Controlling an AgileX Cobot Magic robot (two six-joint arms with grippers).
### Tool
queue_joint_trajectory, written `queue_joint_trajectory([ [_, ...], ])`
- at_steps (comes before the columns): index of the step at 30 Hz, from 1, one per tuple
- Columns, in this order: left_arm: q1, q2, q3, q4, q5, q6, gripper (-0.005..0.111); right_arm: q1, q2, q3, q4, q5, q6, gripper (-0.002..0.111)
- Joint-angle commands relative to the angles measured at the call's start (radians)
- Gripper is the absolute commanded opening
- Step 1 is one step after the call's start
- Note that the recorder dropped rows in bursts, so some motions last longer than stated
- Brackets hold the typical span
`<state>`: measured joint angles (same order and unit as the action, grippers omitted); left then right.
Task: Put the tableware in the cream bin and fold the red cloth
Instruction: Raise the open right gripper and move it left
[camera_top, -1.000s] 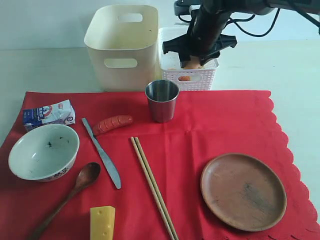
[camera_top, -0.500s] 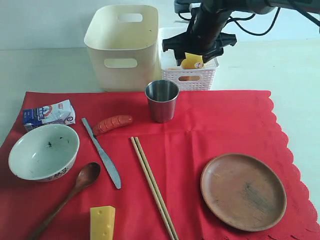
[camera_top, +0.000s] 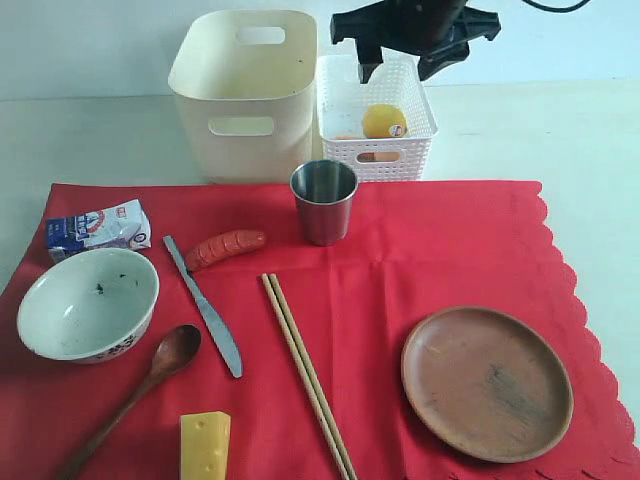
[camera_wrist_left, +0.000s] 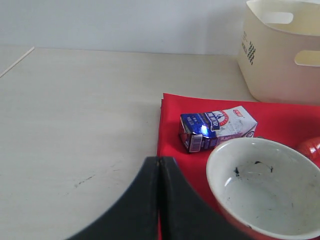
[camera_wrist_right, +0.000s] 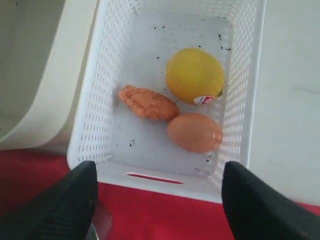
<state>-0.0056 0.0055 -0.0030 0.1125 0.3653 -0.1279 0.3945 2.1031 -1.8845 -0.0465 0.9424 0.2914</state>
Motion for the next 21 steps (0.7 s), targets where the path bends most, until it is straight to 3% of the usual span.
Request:
queue_joint_trajectory([
  [1, -0.005, -0.006, 0.003, -0.002, -0.016, 0.001, 0.0, 0.0, -0.045, -0.007, 0.027, 0.056, -0.012, 0.068],
  [12, -0.005, -0.006, 0.003, -0.002, -0.016, 0.001, 0.0, 0.002, -0.163, -0.007, 0.247, 0.193, -0.171, 0.068],
  [21, -0.005, -0.006, 0.003, -0.002, -0.016, 0.001, 0.0, 0.135, -0.269, -0.007, 0.245, 0.258, -0.239, 0.068],
])
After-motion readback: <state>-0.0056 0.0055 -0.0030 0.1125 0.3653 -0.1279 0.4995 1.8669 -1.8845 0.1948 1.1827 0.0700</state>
